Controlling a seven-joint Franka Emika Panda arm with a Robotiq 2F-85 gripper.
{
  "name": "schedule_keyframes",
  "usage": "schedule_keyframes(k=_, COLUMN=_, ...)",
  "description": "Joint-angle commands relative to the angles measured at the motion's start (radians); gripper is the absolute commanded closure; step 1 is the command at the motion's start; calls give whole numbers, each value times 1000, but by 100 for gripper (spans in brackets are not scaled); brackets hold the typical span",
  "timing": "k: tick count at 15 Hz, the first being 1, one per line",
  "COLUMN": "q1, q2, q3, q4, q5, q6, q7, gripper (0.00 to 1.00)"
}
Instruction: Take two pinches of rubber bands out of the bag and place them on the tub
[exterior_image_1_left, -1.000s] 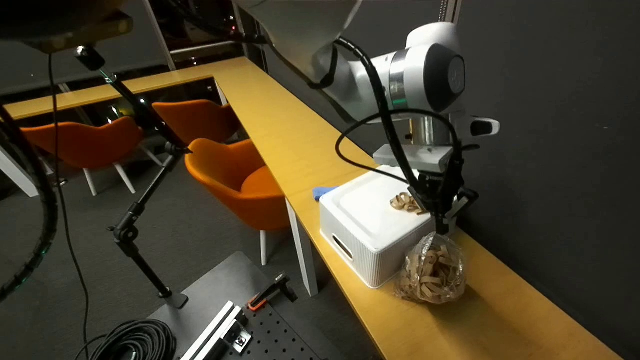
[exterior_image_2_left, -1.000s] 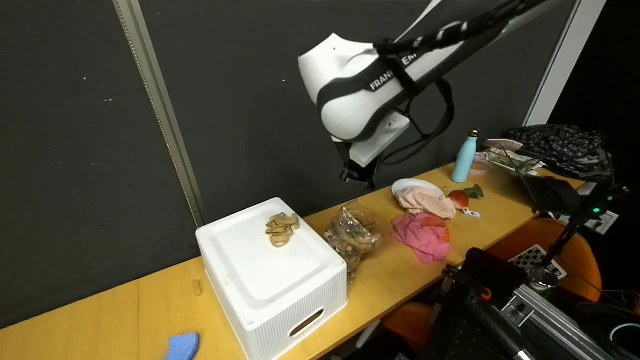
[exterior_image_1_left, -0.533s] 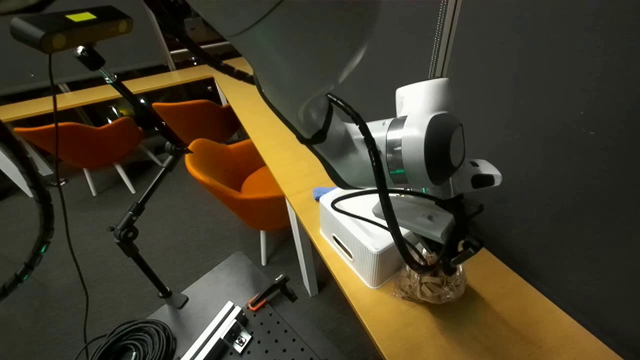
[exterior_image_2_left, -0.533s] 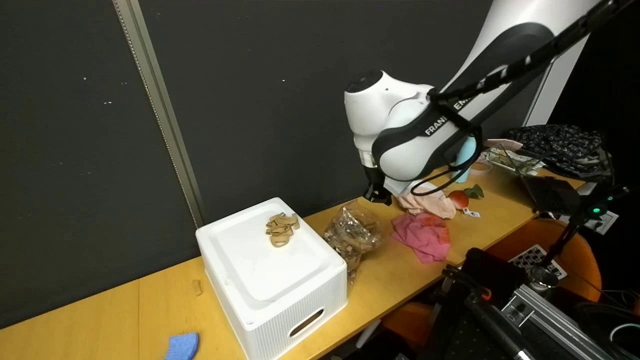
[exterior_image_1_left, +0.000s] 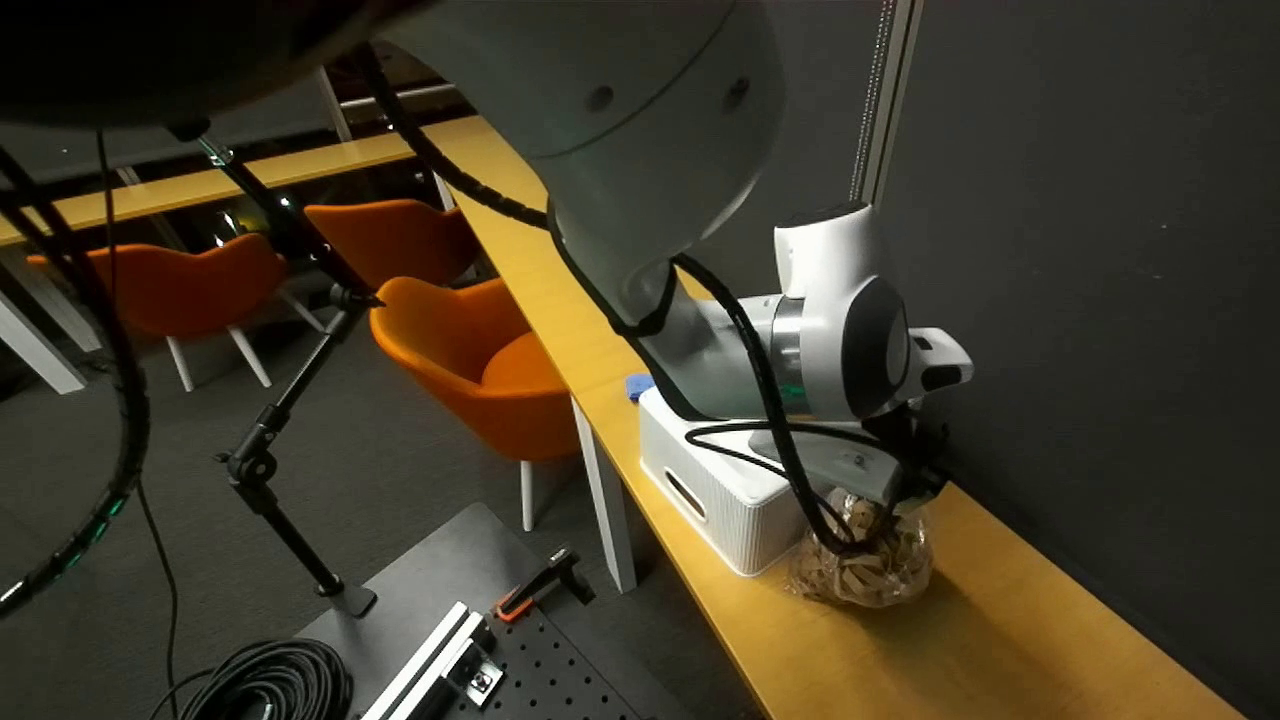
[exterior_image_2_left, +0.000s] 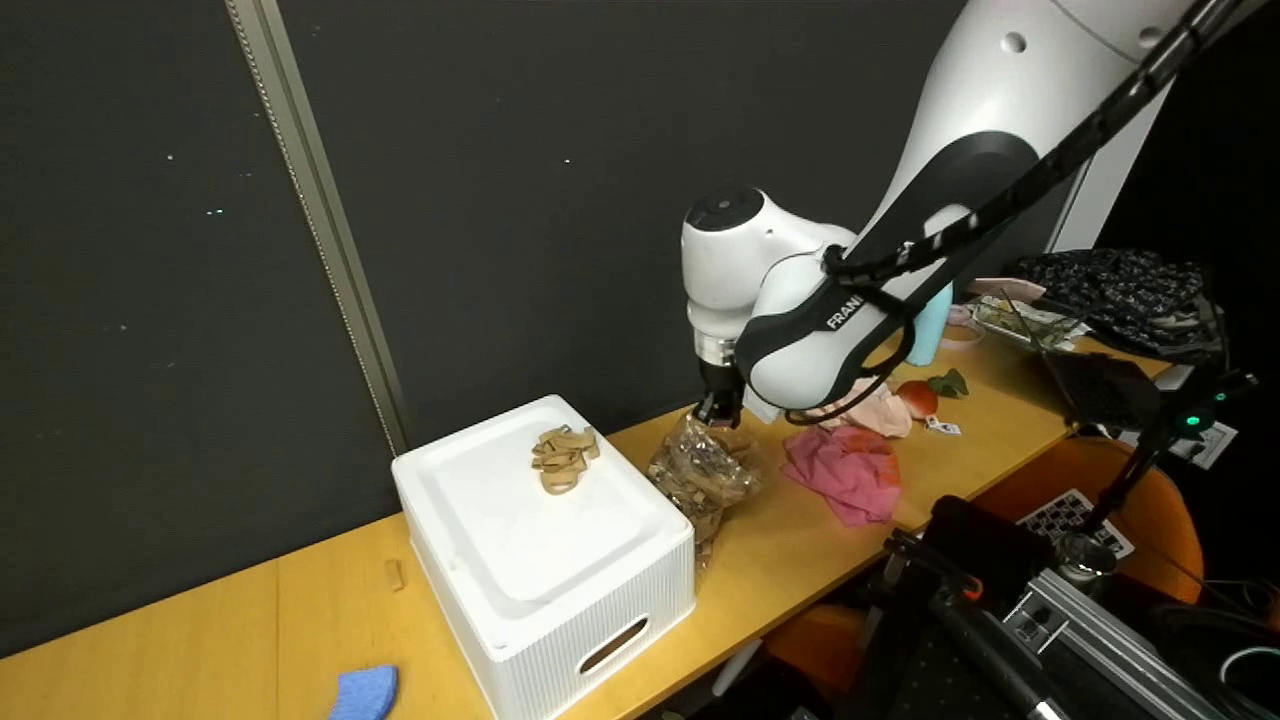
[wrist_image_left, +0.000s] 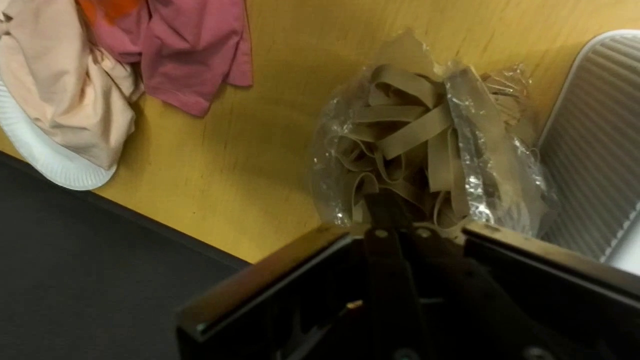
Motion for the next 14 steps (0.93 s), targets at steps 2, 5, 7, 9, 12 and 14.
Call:
schedule_keyframes(k=2, q1=-2, q2=104, q3=-2, q4=65, q5=44, q6=111, q7=-93, gripper=100)
schedule_keyframes(k=5, q1=-6, q2=156, q3=7, q4=97, q5=88, q6=165, q7=-159, gripper=100)
schedule_keyframes(k=7, q1=-9, q2=178, q3=13, q4=110, q5=124, q6=180, q7=-198, gripper=88)
schedule_keyframes(k=9, q1=-14, q2=192, q3=22, q4=110, q5=159, q6=187, q7=-233, gripper=66)
schedule_keyframes(k=12, q1=-18, q2=194, q3=23, q4=90, q5=197, q6=197, q7=-262, gripper=45)
schedule_keyframes(k=14, q1=-30, q2=209, q3=26, q4=89, q5=218, q6=204, q7=-272, gripper=30)
